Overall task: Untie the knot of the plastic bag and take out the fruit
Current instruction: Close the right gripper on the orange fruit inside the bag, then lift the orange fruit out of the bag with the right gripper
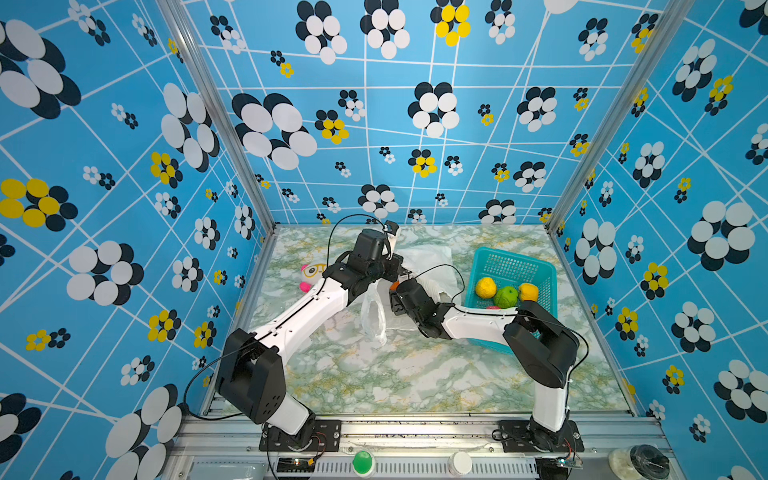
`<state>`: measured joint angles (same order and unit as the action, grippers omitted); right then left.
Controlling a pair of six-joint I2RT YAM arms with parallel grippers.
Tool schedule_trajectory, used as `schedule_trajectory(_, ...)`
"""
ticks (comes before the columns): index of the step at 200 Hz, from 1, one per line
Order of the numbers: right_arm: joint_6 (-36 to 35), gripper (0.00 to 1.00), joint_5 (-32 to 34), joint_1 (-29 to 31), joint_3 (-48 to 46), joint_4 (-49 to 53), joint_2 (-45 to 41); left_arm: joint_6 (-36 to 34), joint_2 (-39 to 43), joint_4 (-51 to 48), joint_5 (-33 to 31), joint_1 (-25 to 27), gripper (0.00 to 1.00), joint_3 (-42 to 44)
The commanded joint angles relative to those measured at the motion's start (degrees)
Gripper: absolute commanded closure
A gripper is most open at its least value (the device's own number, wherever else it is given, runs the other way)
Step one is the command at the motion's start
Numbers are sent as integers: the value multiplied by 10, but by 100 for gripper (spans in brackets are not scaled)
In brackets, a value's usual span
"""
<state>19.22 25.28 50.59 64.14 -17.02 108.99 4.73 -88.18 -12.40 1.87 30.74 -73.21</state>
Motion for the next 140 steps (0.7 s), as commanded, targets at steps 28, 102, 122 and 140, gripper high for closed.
schedule_trajectory(28, 17, 59, -16, 2, -33, -42, -56, -1, 2, -9, 2, -2, 100, -12)
schedule_trajectory(102, -121, 62, 1, 89, -123, -93, -214, 4, 3, -11, 9, -5, 100, -14)
schedule_trajectory(122, -127, 63, 3, 92, -153, -89, -272, 5, 2, -13, 9, -6, 100, -12)
schedule_trajectory(140, -130, 64, 7, 93, -184, -92, -328, 6, 4, -13, 10, -6, 100, -12)
